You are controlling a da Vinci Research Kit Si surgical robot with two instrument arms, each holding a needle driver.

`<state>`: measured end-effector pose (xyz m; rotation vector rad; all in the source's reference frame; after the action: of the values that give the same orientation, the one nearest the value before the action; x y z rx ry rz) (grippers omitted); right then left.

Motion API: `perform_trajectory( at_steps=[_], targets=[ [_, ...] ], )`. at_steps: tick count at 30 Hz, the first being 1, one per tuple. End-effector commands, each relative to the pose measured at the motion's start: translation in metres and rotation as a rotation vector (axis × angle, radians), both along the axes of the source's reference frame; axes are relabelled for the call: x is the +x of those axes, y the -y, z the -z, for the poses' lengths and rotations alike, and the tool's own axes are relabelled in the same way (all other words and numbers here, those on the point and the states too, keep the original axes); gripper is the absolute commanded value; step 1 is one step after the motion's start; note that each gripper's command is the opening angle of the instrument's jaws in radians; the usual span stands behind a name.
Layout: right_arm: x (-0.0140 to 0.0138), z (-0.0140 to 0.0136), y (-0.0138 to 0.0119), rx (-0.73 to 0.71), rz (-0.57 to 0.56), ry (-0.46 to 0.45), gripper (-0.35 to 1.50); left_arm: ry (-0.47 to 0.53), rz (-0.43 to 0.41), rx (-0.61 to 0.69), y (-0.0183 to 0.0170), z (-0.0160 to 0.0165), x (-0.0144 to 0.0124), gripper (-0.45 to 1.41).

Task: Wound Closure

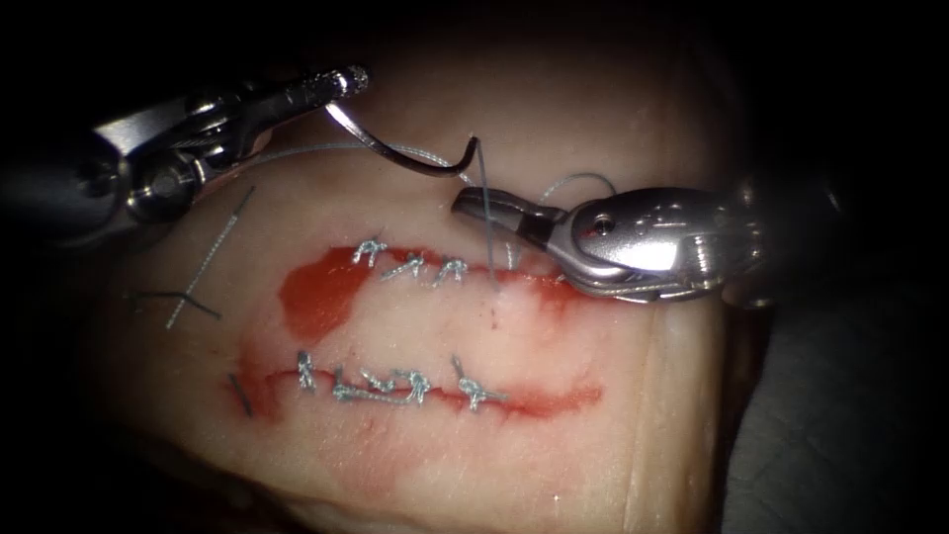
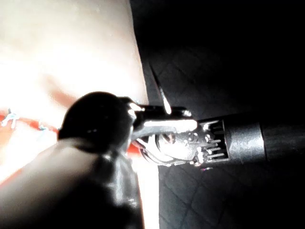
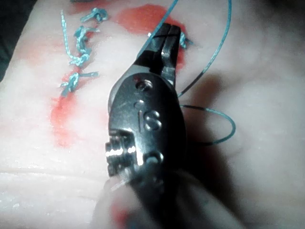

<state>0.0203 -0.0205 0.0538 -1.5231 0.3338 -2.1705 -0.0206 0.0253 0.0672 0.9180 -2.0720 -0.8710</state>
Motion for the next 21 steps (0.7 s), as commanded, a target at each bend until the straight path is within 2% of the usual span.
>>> perform_trajectory(
  at_steps=[1,5,9,11,16,21],
  targets=[
    [0.0016,-0.0007,0.0006,0.009,0.034,-0.007,-0.35,-0.007,0.017,-0.025,-0.0002,-0.0005,-0.0006,-0.45],
    [0.003,-0.0016,0.0028,0.107,0.197,-0.063,-0.35,-0.025,0.078,-0.102,-0.0007,0.0,-0.0002,-0.45],
    [0.0037,-0.0014,0.0047,0.219,0.292,-0.125,-0.35,-0.05,0.149,-0.183,-0.002,0.0003,0.0015,-0.45],
    [0.0037,-0.0005,0.0062,0.328,0.354,-0.161,-0.35,-0.055,0.142,-0.285,-0.0034,0.0001,0.0037,-0.45],
    [0.0027,0.0005,0.0083,0.463,0.434,-0.186,-0.35,-0.15,0.195,-0.294,-0.0059,-0.0005,0.0081,-0.45],
    [0.0011,0.0009,0.0102,0.575,0.498,-0.155,-0.35,-0.232,0.242,-0.287,-0.0085,-0.0005,0.0133,-0.45]
  ],
)
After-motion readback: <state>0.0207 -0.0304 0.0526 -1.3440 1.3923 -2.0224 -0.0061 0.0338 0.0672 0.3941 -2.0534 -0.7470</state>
